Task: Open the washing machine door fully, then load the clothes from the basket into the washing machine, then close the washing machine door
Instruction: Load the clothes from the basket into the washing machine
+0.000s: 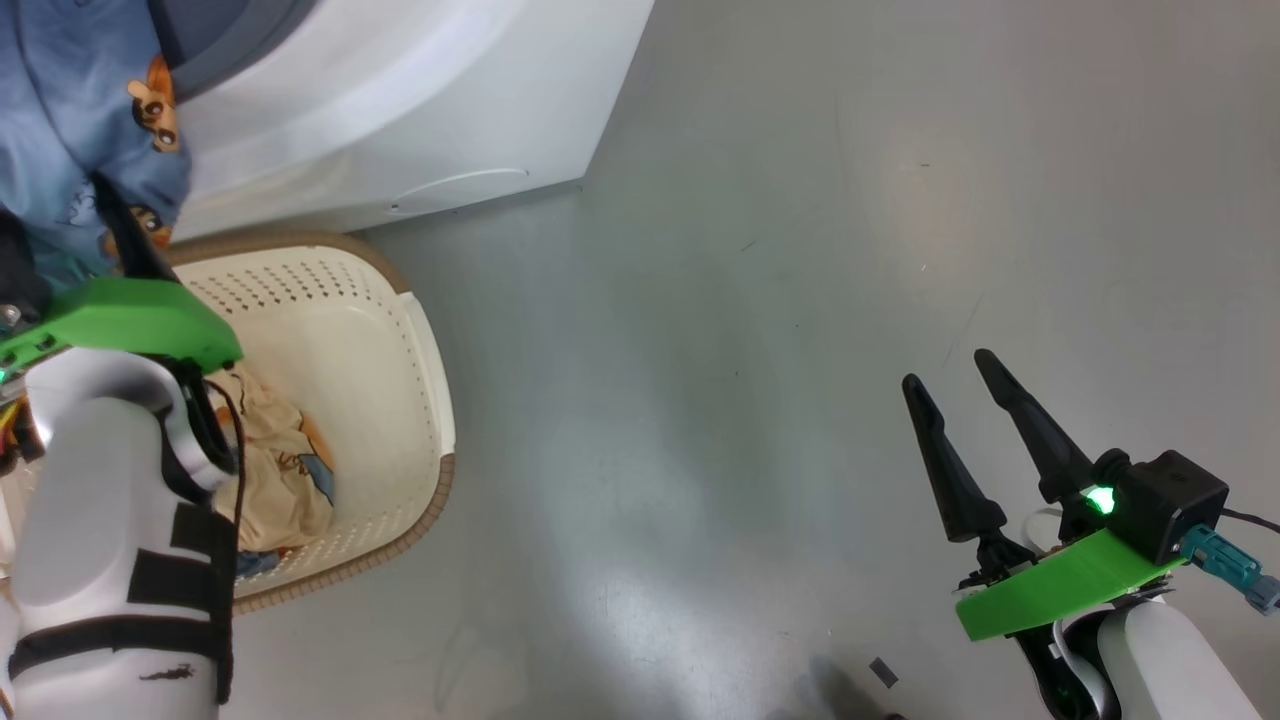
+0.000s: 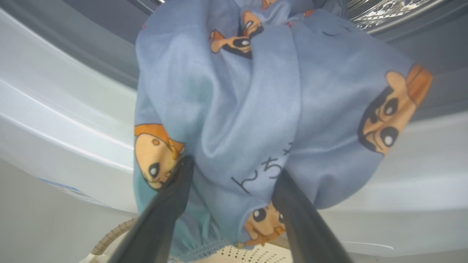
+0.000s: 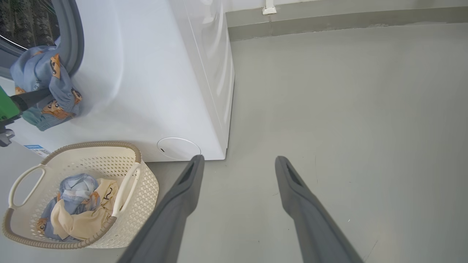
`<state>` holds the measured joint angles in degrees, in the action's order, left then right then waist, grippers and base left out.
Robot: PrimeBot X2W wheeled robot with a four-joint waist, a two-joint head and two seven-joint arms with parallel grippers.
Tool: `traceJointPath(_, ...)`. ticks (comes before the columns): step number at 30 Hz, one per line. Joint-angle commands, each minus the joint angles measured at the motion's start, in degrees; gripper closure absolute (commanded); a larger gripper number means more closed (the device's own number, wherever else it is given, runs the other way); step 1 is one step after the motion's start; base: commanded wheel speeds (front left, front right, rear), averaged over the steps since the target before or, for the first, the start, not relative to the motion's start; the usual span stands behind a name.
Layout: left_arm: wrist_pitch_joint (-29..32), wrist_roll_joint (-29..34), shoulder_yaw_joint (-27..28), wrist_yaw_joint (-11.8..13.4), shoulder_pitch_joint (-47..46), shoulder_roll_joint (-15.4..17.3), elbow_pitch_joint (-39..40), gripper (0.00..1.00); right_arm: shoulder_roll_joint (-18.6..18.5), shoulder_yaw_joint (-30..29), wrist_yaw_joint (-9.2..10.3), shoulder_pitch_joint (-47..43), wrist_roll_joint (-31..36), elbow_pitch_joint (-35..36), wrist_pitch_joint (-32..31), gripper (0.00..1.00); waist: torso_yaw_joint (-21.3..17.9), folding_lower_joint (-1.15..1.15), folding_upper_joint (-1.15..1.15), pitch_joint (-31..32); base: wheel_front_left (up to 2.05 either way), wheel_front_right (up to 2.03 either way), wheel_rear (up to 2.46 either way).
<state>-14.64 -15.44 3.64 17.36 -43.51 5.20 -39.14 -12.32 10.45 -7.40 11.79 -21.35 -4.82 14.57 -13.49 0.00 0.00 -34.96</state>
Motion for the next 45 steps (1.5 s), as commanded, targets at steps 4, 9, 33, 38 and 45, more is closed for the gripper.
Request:
traceJointPath(4,-0.36,0.9,2.32,-0.48,-1.01,1.92,0.31,0.46,-0.67,1.14,-0.09,-0.62,-0.35,1.07,0.43,0.0,0.02,0.0,0.0,-0.04,0.0,0.0,0.0)
traceJointPath(9,-0.36,2.1,3.07,-0.89,-1.09,1.15,0.98,1.0,-0.55,0.91,-0.09,-0.59,-0.42,0.99,0.43,0.0,0.28,0.0,0.0,-0.04,0.0,0.0,0.0)
traceJointPath(33,-0.01,6.28,-0.78,-2.03,-7.29,-0.77,8.81,1.0,-0.64,1.45,-0.09,-1.65,-1.23,0.72,0.43,0.0,1.51,0.0,0.0,1.0,0.0,0.0,0.0)
traceJointPath(38,0.53,6.23,0.14,-1.06,-13.16,1.48,3.67,1.0,-0.15,2.19,-0.09,-1.56,-1.96,0.24,0.43,0.0,-0.51,0.0,0.0,0.71,0.0,0.0,0.0)
traceJointPath(45,0.44,8.18,-0.44,0.12,-24.15,6.2,-5.49,1.0,0.29,3.07,-0.09,-1.61,-3.05,-0.98,0.43,0.0,-3.68,0.0,0.0,-1.29,0.0,0.0,0.0)
